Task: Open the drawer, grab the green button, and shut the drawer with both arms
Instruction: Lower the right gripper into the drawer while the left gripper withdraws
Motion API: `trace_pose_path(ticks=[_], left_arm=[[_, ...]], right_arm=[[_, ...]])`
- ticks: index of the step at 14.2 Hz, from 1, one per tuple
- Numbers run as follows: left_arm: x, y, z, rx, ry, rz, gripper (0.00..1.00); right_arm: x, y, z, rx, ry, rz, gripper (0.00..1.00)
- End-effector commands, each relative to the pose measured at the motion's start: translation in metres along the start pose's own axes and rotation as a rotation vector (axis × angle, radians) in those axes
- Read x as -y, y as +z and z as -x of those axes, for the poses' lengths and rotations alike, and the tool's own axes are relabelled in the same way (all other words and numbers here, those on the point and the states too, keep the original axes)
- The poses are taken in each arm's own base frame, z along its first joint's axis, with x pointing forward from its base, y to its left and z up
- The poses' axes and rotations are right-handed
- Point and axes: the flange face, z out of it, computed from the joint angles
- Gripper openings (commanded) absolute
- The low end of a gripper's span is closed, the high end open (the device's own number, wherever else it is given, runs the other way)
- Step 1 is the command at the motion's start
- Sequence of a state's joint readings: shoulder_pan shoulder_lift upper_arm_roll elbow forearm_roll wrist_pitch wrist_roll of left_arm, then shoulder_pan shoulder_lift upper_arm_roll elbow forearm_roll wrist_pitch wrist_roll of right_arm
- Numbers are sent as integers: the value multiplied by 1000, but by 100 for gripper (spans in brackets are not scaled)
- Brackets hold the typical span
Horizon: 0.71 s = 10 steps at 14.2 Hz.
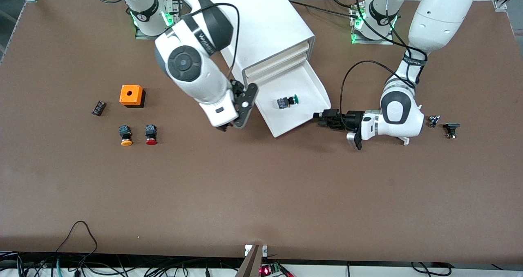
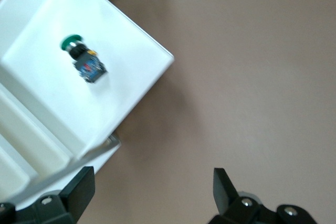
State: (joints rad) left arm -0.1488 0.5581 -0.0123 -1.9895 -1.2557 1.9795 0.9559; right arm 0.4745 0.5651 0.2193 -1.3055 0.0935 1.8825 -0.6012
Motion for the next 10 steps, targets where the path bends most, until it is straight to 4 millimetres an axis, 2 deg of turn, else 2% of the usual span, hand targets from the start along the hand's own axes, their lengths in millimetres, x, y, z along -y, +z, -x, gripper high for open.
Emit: trace_pose_path(ticks=[1, 3, 4, 6, 7, 8, 10], left_arm=[[-33, -49, -16, -134, 62, -128, 100], [-58, -90, -29, -253, 123, -245, 100], [-61, -116, -32, -310, 124, -275, 100], [-63, -137, -34, -365, 117, -290, 100], [-79, -148, -38, -383, 150, -298, 100], [-90, -161, -37, -403, 171, -305, 100], [-96, -196, -32, -398, 217, -366, 100]], right_arm=[[3, 9, -20, -23, -121, -19, 100], [21, 34, -32, -1, -248, -42, 100], [35, 48, -43, 6, -286, -44, 100], [67, 71, -64, 11, -340, -24, 100], [81, 81, -73, 20, -368, -8, 100], [88, 86, -77, 20, -382, 4, 100], [102, 99, -84, 29, -406, 3, 100]])
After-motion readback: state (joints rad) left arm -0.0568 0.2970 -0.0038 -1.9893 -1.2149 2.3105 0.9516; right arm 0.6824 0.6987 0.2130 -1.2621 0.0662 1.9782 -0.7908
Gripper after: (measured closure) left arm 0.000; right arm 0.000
